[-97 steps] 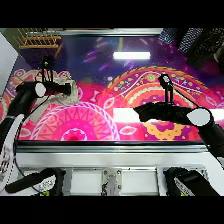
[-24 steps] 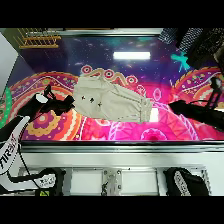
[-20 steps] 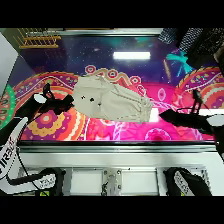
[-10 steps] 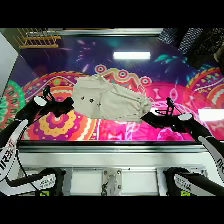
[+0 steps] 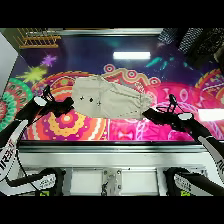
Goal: Fold the clothes and pants, and hang the long-sleeved shirts on hangers.
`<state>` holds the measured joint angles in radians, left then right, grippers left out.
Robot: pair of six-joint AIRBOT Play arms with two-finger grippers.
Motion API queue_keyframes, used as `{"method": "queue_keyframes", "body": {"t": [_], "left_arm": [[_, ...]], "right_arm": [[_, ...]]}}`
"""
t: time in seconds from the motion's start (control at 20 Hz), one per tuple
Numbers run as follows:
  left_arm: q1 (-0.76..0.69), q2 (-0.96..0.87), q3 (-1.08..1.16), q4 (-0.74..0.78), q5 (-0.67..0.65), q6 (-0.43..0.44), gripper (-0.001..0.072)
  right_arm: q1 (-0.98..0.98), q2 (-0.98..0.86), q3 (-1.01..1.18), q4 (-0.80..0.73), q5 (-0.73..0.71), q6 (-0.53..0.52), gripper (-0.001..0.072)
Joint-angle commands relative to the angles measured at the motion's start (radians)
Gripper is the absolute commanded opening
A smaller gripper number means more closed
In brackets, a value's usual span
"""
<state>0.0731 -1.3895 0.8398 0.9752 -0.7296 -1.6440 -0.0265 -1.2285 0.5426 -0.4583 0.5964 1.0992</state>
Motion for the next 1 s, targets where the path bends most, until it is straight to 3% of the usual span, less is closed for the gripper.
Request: {"method": "queue_keyframes", "body": {"t": [0.0,0.15,0.2,0.25,0.4,0.55,0.75,0.95], "left_arm": [[0.001,0.001,0.000,0.000,0.000,-0.001,0.0003],[0.001,0.001,0.000,0.000,0.000,-0.001,0.0003],[0.001,0.001,0.000,0.000,0.000,-0.001,0.0003],[0.001,0.001,0.000,0.000,0.000,-0.001,0.0003],[0.003,0.002,0.011,0.001,-0.006,-0.001,0.0003],[0.036,0.081,0.125,0.000,-0.032,-0.001,0.0003],[0.081,0.320,0.413,0.000,-0.037,0.034,0.0003],[0.080,0.543,0.671,0.001,-0.033,0.079,0.0003]], "right_arm": [[0.001,0.001,0.002,0.052,-0.042,-0.001,0.0442],[0.001,0.000,0.002,0.079,-0.085,-0.001,0.0440],[0.001,-0.001,0.002,0.078,-0.088,-0.003,0.0382],[0.001,-0.001,0.002,0.078,-0.088,-0.015,0.0215],[0.001,0.010,0.008,0.077,-0.072,-0.065,0.0014],[-0.011,0.100,0.097,-0.005,-0.009,-0.098,0.0013],[-0.060,0.276,0.396,-0.077,0.198,-0.096,0.0013],[-0.059,0.432,0.648,-0.080,0.284,-0.020,0.0013]]}}
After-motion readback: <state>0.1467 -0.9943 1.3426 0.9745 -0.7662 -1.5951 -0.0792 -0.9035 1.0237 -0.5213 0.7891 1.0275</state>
